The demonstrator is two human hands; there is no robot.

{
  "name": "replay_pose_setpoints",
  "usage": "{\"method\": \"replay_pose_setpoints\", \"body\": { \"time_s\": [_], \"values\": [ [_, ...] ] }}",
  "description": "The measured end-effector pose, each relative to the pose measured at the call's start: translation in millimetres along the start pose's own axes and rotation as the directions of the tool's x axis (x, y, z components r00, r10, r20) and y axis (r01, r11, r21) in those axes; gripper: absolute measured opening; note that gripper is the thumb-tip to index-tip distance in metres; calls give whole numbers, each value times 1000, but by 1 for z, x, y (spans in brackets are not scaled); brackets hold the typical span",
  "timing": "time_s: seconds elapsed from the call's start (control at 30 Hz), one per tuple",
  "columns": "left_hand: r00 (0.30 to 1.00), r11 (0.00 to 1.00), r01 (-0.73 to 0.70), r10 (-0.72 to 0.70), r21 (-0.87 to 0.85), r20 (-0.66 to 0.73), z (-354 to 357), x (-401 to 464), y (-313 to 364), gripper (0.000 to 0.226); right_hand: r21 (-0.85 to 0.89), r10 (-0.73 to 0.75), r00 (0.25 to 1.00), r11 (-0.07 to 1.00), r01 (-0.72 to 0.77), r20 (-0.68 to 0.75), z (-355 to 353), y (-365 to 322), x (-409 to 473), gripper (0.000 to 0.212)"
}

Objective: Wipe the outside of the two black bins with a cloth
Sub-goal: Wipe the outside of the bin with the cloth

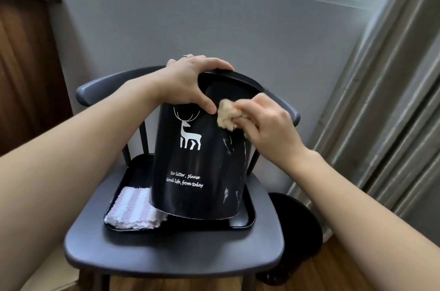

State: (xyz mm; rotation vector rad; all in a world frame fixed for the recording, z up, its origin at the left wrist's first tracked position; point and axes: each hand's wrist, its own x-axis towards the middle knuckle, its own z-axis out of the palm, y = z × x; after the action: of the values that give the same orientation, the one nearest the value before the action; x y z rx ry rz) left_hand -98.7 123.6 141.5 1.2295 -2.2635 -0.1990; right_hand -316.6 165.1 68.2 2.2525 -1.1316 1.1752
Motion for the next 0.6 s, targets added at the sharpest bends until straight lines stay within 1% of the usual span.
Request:
{"method": "replay_pose_setpoints", "body": {
  "time_s": [0.1, 0.2, 0.27, 0.37, 0.43, 0.47, 0.53, 0.6],
  "values": [
    [1000, 1000, 2, -2, -9, -6, 0, -1, 0, 90, 1, 141, 988, 990, -141, -66, 0, 3, 23, 22],
    [1000, 1000, 4, -4, -11, -13, 0, -3, -1, 90, 39, 166, 984, 986, -164, -57, 3, 3, 23, 24],
    [1000, 1000, 4, -4, -15, -19, -1, -4, -3, 89, 65, 131, 990, 990, -128, -44, 5, -2, 10, 24],
    [1000, 1000, 7, -8, -18, -24, -1, -6, -6, 88, 78, 23, 1000, 997, -24, 16, 8, -6, -15, 22],
    [1000, 999, 14, -15, -30, -25, -2, -7, -7, 88, 62, -41, 997, 997, 37, 58, 7, -6, -20, 22],
    [1000, 999, 15, -16, -32, -26, -2, -7, -7, 88, 48, -48, 997, 998, 45, 62, 6, -5, -17, 21],
    [999, 999, 16, -17, -31, -28, -2, -6, -7, 89, 37, 14, 1000, 999, -15, 11, 5, -2, -4, 21],
    [1000, 999, 15, -16, -33, -25, -1, -5, -6, 89, 51, 124, 990, 991, -121, -64, 4, 1, 12, 22]
  ]
}}
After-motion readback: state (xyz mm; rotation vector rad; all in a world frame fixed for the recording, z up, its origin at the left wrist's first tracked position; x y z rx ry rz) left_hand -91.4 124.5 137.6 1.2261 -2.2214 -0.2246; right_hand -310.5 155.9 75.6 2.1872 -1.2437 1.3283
